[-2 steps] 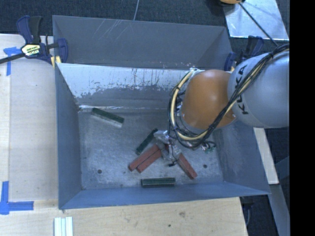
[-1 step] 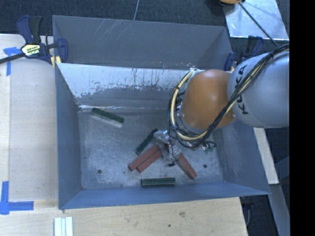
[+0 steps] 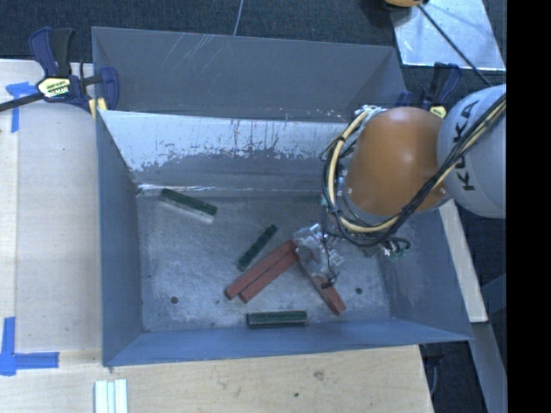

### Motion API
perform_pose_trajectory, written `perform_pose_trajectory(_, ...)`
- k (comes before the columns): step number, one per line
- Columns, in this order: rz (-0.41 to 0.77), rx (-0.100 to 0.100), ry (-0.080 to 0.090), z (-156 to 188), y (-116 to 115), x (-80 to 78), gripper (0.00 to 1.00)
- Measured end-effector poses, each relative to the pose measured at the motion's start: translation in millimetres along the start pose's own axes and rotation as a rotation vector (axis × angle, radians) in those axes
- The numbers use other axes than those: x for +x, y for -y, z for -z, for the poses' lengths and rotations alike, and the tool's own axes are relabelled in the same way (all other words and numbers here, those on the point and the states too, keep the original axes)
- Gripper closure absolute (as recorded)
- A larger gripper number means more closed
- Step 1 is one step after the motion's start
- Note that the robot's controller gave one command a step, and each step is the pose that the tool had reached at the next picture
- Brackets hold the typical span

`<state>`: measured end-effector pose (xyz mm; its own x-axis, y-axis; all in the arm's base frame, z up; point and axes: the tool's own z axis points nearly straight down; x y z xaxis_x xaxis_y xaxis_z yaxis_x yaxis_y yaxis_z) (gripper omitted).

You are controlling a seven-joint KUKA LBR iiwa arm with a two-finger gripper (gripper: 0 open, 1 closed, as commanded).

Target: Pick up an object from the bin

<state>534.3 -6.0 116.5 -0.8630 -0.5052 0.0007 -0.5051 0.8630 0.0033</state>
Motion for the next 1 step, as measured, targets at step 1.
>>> perform_pose_trajectory(1, -0.052, 0.004, 0.002, 51.3, -2.7, 36.3, 0.0)
